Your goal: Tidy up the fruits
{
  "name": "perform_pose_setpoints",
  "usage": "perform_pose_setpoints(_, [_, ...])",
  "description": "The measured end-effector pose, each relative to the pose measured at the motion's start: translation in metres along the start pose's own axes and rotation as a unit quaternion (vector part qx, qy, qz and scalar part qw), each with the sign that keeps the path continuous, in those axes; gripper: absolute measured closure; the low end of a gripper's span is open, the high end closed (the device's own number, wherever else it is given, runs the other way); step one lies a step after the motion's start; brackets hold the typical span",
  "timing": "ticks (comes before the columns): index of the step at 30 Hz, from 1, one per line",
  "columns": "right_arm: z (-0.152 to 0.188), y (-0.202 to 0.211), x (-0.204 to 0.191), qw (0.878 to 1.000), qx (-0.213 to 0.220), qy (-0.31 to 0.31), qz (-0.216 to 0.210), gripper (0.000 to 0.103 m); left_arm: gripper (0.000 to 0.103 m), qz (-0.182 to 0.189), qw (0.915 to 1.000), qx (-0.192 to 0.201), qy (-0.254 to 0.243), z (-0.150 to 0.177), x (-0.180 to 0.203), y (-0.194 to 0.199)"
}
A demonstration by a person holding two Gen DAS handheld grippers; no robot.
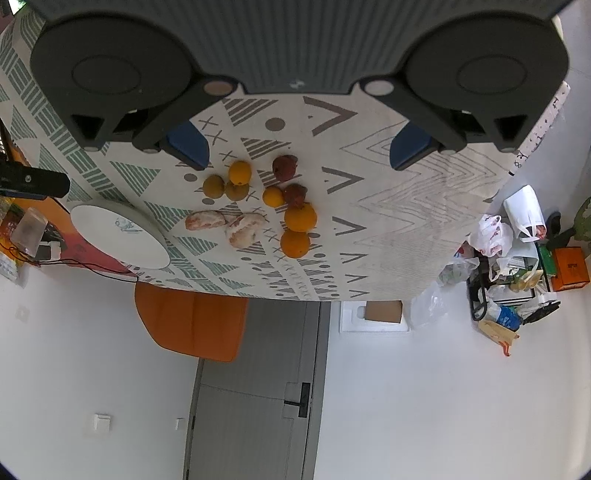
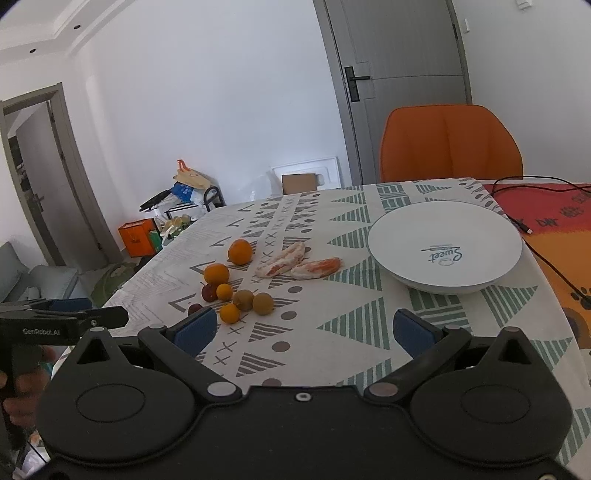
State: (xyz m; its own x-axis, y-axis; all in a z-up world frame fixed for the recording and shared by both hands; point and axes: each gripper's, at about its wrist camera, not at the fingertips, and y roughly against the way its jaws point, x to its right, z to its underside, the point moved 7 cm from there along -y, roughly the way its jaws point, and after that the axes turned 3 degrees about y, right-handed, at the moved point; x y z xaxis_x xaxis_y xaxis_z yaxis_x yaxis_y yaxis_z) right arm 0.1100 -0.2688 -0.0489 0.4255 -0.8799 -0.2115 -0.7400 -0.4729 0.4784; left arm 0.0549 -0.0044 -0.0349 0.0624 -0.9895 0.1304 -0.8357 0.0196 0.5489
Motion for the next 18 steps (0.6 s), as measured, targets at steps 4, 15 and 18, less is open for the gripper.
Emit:
perform_pose_setpoints(4, [-0.0010, 0.0001, 0.0013, 1.000, 0.000, -0.001, 0.000, 0.000, 0.000, 0.000, 1.0000, -0.001, -0.005, -0.0001, 0.0013, -0.0005])
perform_pose_setpoints(15, [-0.0013, -0.0011, 0.0038, 1.000, 0.002, -0.006, -0.002, 0.000, 0.000, -0.003, 1.0000, 0.004, -0.005, -0.0033, 0.0004, -0.0012])
perform_pose_setpoints(18, [0.0001, -0.0026, 0.0072, 1.000, 0.000, -0.012, 0.001, 0.000, 0.000, -0.002, 1.0000, 0.004, -0.006, -0.0040, 0.0017, -0.0041])
